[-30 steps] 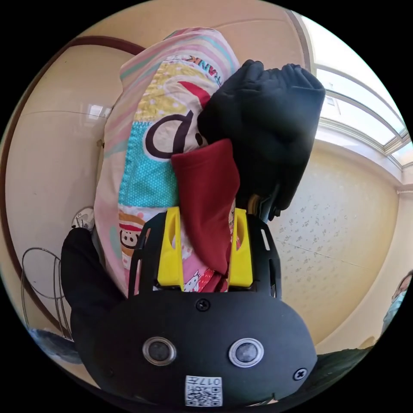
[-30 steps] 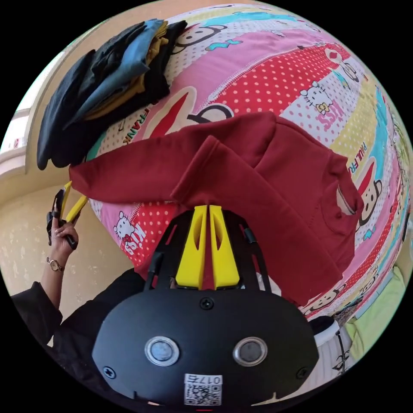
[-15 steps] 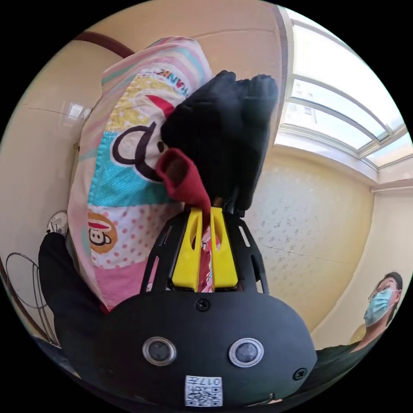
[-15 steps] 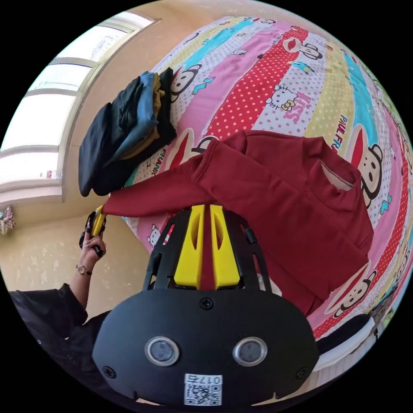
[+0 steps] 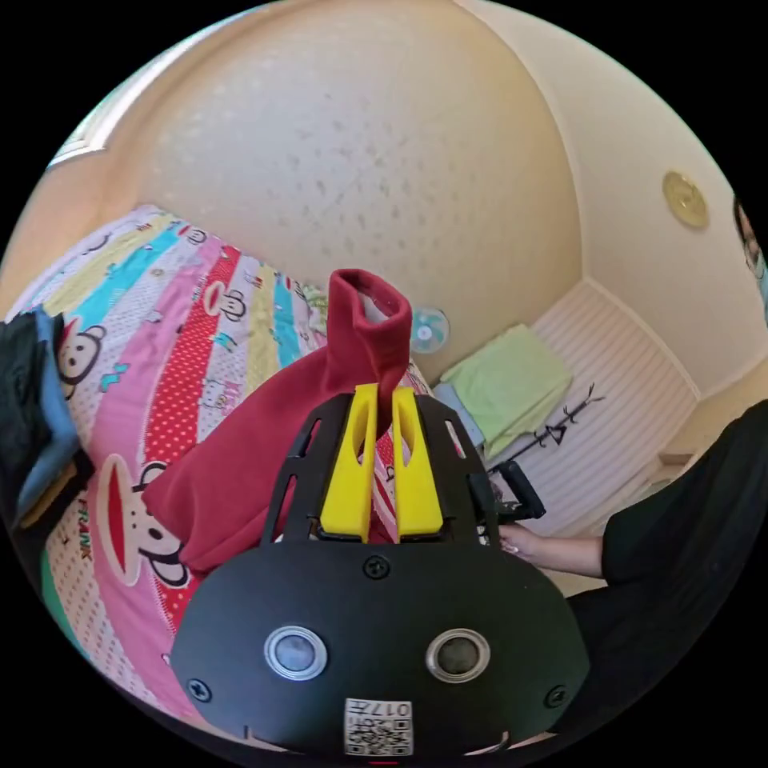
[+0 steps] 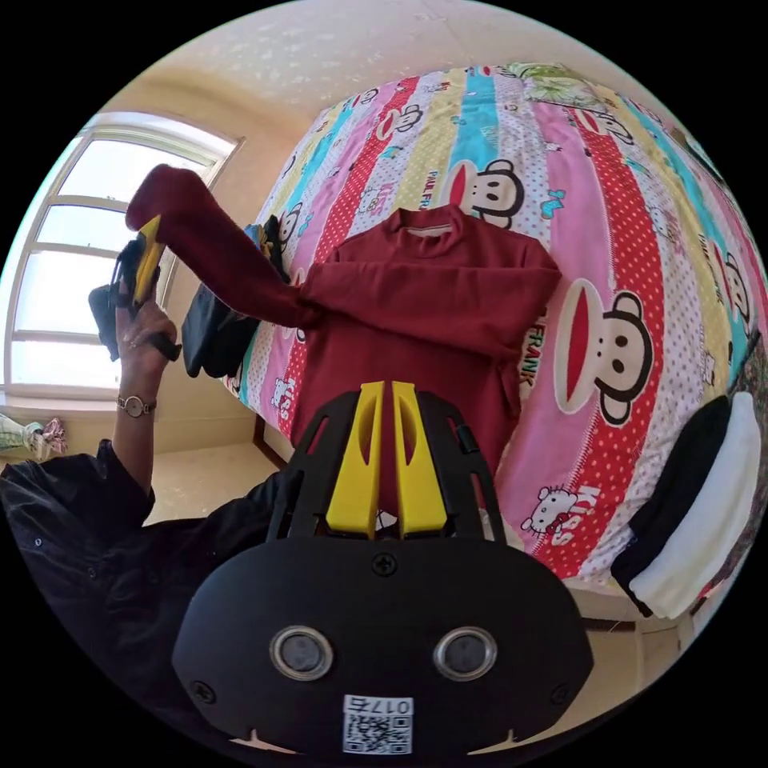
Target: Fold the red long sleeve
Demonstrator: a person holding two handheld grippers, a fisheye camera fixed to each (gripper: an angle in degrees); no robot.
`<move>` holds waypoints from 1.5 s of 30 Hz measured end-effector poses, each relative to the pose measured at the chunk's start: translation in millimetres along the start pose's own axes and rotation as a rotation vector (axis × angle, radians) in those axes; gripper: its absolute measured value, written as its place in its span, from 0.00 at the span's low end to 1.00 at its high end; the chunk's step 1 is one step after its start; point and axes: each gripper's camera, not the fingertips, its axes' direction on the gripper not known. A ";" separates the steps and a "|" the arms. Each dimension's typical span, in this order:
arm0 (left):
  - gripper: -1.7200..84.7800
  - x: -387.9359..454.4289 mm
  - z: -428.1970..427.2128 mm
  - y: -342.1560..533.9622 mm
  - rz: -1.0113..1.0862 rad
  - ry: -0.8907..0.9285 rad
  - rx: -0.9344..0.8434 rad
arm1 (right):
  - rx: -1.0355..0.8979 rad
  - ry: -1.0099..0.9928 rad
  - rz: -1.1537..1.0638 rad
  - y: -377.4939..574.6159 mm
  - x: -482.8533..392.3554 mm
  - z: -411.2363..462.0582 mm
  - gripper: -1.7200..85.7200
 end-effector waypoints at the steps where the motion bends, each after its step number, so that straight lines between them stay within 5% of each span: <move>1: 0.07 10.1 58.2 2.0 0.012 -0.011 -0.095 | 0.009 0.010 0.026 13.5 18.3 -4.8 0.05; 4: 0.13 10.8 167.9 29.7 -0.093 -0.067 -0.335 | -0.003 0.002 0.088 43.3 59.6 -8.8 0.06; 6: 0.15 11.9 180.4 49.7 -0.157 -0.024 -0.336 | -0.011 0.000 0.112 60.0 79.1 -8.8 0.07; 16: 0.22 -55.6 28.0 180.3 -0.532 -0.586 -0.426 | -0.229 0.014 0.187 106.6 138.7 85.1 0.13; 22: 0.22 -83.9 18.5 229.9 -0.597 -0.395 -0.593 | -0.411 0.073 0.129 145.7 141.1 127.5 0.15; 33: 0.21 -134.1 44.7 241.0 -0.484 -0.432 -0.893 | -0.523 0.020 0.244 172.4 192.9 185.0 0.16; 39: 0.11 -174.6 74.4 232.4 -0.491 -0.337 -1.080 | -0.652 0.054 0.062 171.5 192.1 189.2 0.07; 42: 0.06 -170.8 57.4 231.0 -0.522 -0.085 -1.152 | -0.584 -0.100 0.010 179.0 193.8 145.2 0.06; 45: 0.05 -152.2 6.4 199.9 -0.571 0.304 -0.898 | -0.426 -0.331 0.006 176.4 194.8 77.2 0.05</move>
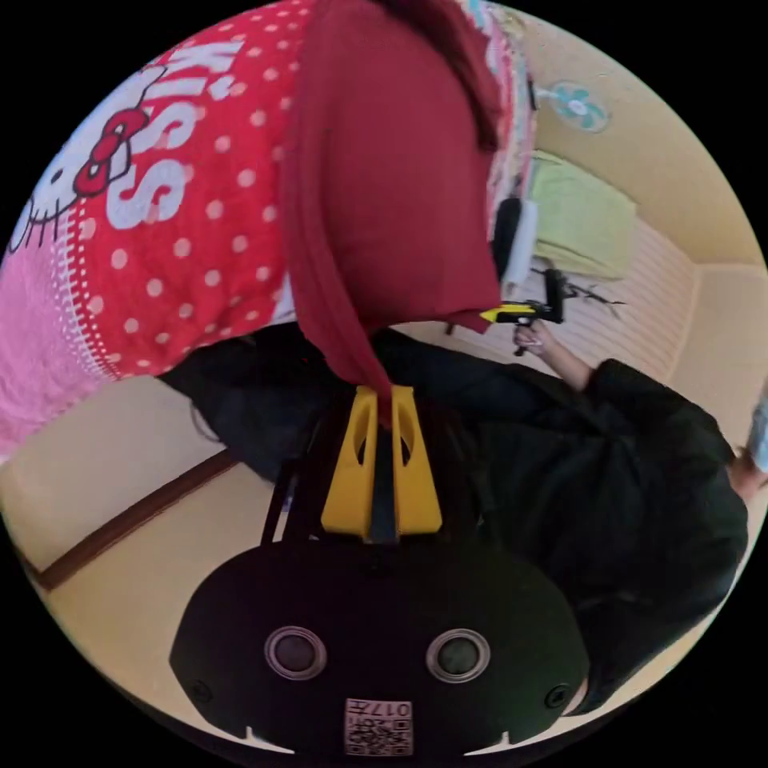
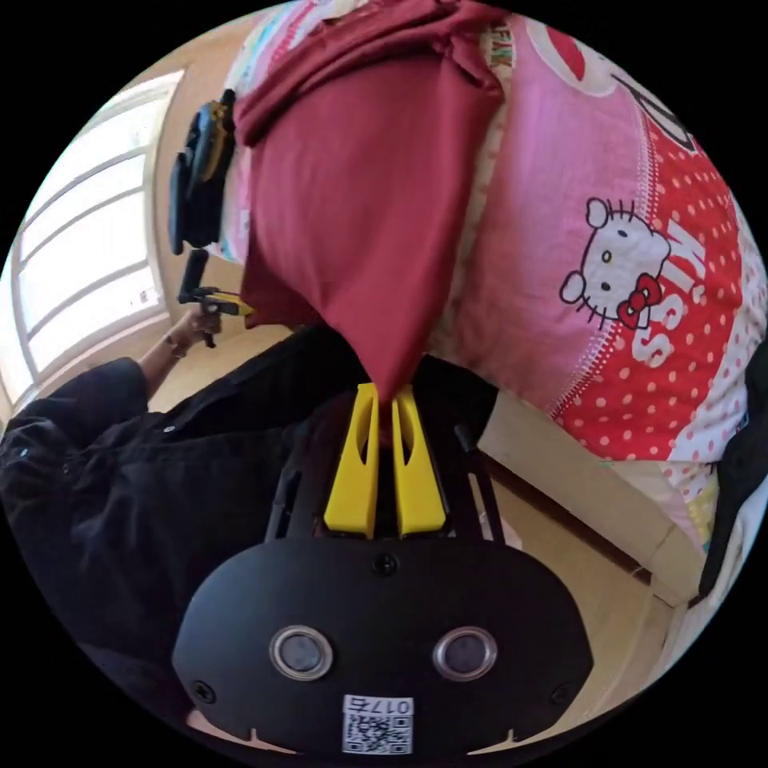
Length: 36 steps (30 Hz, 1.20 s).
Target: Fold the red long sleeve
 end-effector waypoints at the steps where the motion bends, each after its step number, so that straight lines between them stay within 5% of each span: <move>1: 0.05 20.0 -22.5 14.6 0.065 0.104 0.077 | 0.067 -0.064 -0.036 9.4 -12.0 -26.3 0.05; 7: 0.05 107.2 -120.7 92.0 0.326 0.199 0.448 | 0.274 -0.257 -0.173 48.2 -60.4 -120.0 0.05; 17: 0.04 39.1 -62.9 193.2 0.072 0.483 0.591 | 0.319 -0.394 0.018 131.1 -11.2 -103.6 0.05; 25: 0.05 21.8 -119.9 71.9 0.150 0.610 0.810 | 0.511 -0.428 -0.056 -47.6 11.9 -137.3 0.06; 33: 0.17 -9.3 -175.7 -20.3 0.030 0.470 1.082 | 0.677 -0.266 0.219 -149.4 32.3 -141.3 0.11; 36: 0.17 10.9 -155.3 -16.9 -0.045 0.137 0.997 | 0.555 0.064 0.197 -151.3 4.4 -109.1 0.13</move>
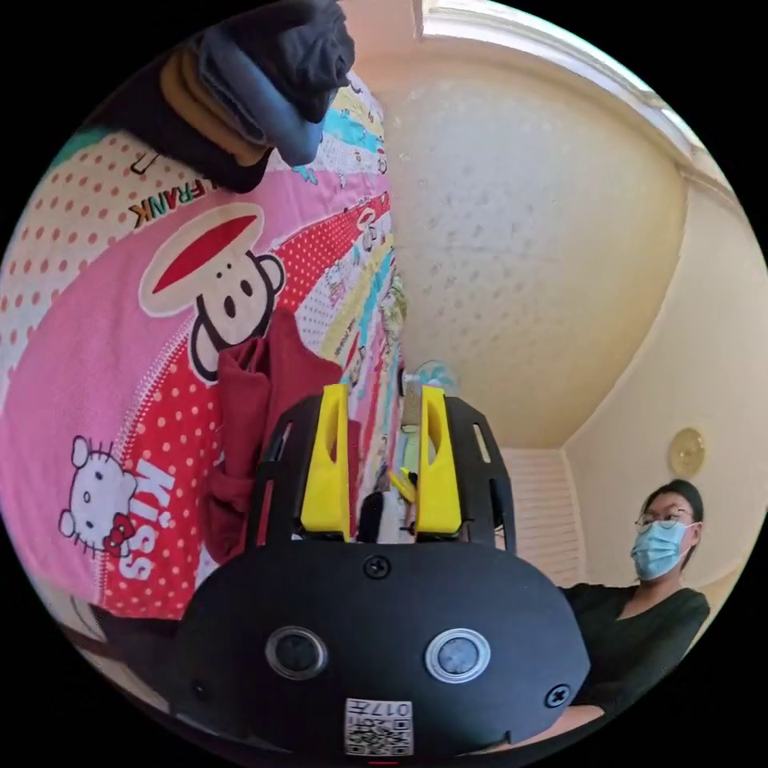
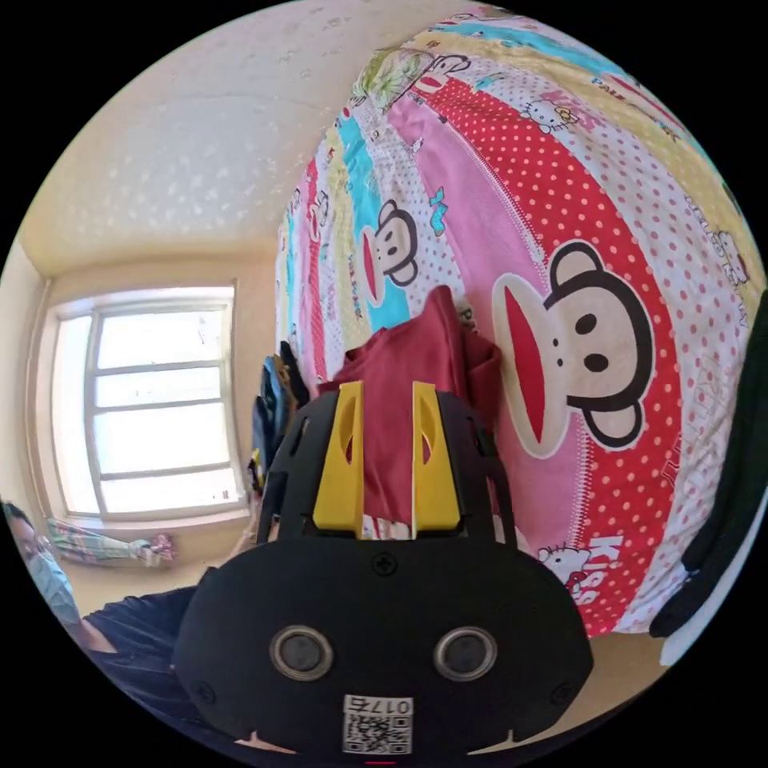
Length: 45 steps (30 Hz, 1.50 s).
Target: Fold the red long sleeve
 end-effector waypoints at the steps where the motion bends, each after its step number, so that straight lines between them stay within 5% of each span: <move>1: 0.18 9.5 6.9 14.2 0.040 -0.198 -0.038 | -0.035 0.121 -0.035 11.4 -7.3 14.4 0.14; 4: 0.18 22.0 40.1 48.9 0.152 -0.504 -0.175 | -0.199 0.240 -0.088 36.2 -11.0 61.1 0.13; 7: 0.10 1.1 84.4 69.2 0.105 -0.638 -0.428 | -0.260 0.318 -0.160 57.1 -16.0 85.3 0.08; 8: 0.06 0.9 82.3 75.1 0.118 -0.638 -0.389 | -0.242 0.329 -0.170 60.0 -18.7 84.3 0.07; 13: 0.05 -42.7 23.1 109.3 -0.225 -0.274 -0.036 | -0.233 0.435 -0.172 61.3 -48.2 85.1 0.07; 17: 0.15 -37.8 13.9 143.5 -0.250 -0.330 0.052 | -0.310 0.558 -0.010 49.5 -72.4 83.4 0.08; 19: 0.22 -40.0 17.1 151.4 -0.264 -0.239 0.064 | -0.191 0.561 -0.159 51.7 -119.6 72.7 0.08; 24: 0.20 -54.5 32.6 162.7 -0.344 -0.219 0.097 | -0.101 0.520 -0.497 52.7 -192.7 117.8 0.10; 28: 0.15 -60.4 37.9 170.8 -0.438 -0.186 0.166 | -0.352 0.630 -0.651 47.9 -163.3 217.2 0.10; 31: 0.09 -36.3 42.9 164.3 -0.367 -0.039 0.164 | -0.389 0.532 -0.604 31.8 -155.1 205.5 0.09; 38: 0.08 139.2 178.6 160.7 0.250 -0.070 -0.291 | -0.187 0.411 -0.354 61.8 -90.1 98.0 0.06; 45: 0.11 167.1 342.8 223.1 0.375 -0.113 -0.734 | -0.116 0.364 -0.052 125.1 39.4 19.1 0.11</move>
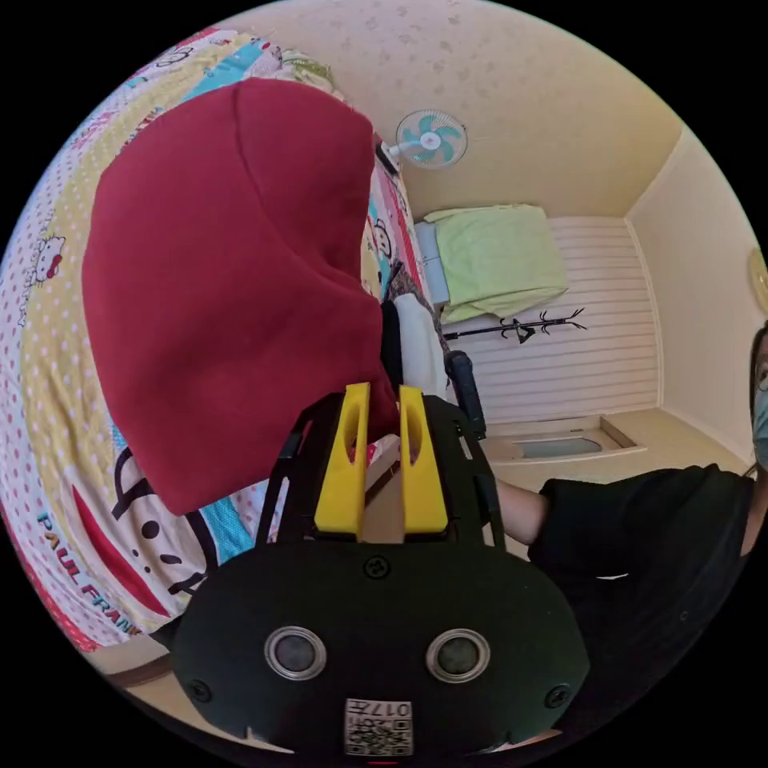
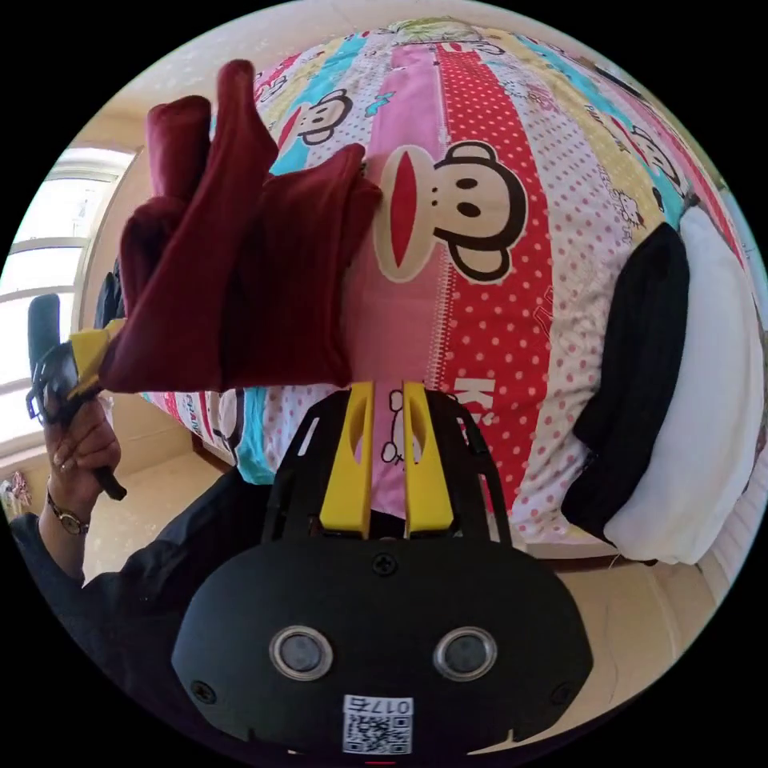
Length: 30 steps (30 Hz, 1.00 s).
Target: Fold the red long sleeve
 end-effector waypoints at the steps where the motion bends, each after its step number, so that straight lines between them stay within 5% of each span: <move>1: 0.13 -0.1 6.6 0.0 -0.006 0.013 0.003 | 0.015 -0.058 0.034 7.8 17.4 -3.3 0.12; 7: 0.20 -20.8 -64.4 41.0 -0.153 -0.239 0.291 | 0.148 -0.456 0.117 13.5 73.3 -5.7 0.18; 10: 0.25 -67.9 -79.9 60.0 -0.329 -0.321 0.283 | 0.126 -0.614 0.170 -3.3 93.4 20.7 0.22; 14: 0.25 -132.4 -41.7 67.1 -0.447 -0.161 0.112 | 0.065 -0.605 0.223 -15.2 110.5 52.5 0.24; 17: 0.20 -137.9 -34.2 68.9 -0.450 -0.209 0.152 | 0.056 -0.620 0.206 -11.0 126.2 50.0 0.25; 23: 0.10 -122.3 -50.7 62.2 -0.426 -0.013 0.157 | 0.019 -0.760 0.310 33.3 160.9 40.0 0.27; 30: 0.10 -18.4 -74.5 30.6 -0.169 -0.016 0.034 | 0.046 -1.337 0.457 70.5 159.4 66.2 0.29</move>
